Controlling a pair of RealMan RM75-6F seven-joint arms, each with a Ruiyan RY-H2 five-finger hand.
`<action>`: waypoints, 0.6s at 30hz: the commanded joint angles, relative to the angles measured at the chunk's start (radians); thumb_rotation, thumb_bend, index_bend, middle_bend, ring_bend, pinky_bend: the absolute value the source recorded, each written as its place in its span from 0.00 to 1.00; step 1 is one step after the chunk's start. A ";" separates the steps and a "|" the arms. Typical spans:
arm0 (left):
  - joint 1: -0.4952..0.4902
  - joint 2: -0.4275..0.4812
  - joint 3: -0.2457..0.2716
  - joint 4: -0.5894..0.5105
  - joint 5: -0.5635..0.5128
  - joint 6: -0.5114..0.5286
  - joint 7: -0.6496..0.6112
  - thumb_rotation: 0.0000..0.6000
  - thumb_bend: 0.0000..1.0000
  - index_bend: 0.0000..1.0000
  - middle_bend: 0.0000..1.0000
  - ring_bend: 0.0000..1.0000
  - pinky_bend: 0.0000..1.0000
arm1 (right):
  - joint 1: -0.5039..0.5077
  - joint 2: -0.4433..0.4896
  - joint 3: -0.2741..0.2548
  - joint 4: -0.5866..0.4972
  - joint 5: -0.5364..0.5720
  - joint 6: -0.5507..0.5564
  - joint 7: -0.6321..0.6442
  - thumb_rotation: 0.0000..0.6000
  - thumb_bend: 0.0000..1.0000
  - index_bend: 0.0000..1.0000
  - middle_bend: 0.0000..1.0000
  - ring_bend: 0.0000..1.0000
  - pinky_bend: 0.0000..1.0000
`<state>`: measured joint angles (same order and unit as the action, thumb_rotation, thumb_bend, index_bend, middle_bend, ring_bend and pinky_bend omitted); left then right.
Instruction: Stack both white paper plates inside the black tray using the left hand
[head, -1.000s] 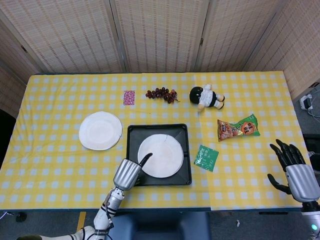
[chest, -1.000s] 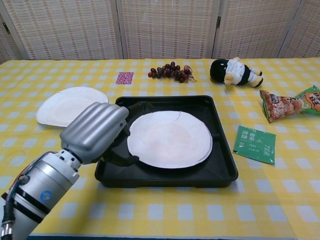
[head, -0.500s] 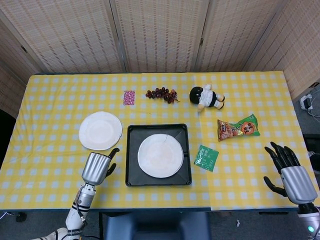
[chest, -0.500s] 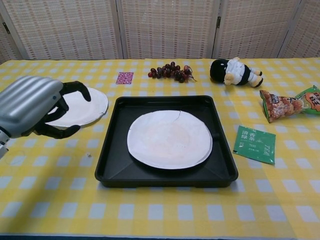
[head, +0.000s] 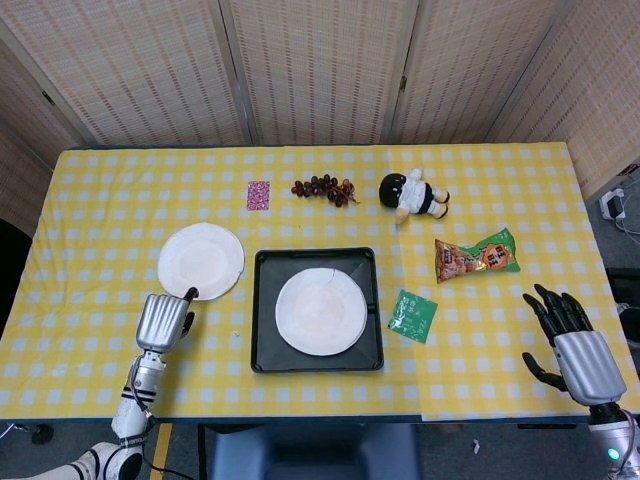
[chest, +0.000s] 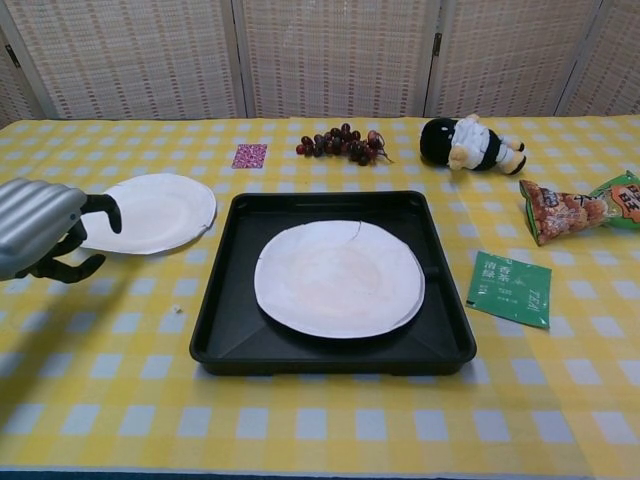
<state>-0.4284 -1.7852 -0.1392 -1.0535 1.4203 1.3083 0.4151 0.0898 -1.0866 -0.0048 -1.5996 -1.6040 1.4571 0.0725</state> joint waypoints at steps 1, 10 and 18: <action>-0.020 -0.046 -0.008 0.098 -0.013 -0.026 -0.043 1.00 0.43 0.44 1.00 1.00 1.00 | 0.001 -0.001 0.003 0.002 0.006 -0.002 -0.001 1.00 0.37 0.00 0.00 0.00 0.00; -0.048 -0.128 -0.008 0.285 -0.019 -0.058 -0.094 1.00 0.42 0.45 1.00 1.00 1.00 | 0.006 -0.005 0.011 0.006 0.031 -0.019 -0.011 1.00 0.37 0.00 0.00 0.00 0.00; -0.079 -0.189 -0.016 0.423 -0.017 -0.070 -0.176 1.00 0.43 0.45 1.00 1.00 1.00 | 0.009 0.000 0.014 0.000 0.049 -0.034 -0.011 1.00 0.37 0.00 0.00 0.00 0.00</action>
<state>-0.4961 -1.9565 -0.1518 -0.6589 1.4013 1.2398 0.2632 0.0990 -1.0873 0.0087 -1.5997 -1.5557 1.4230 0.0610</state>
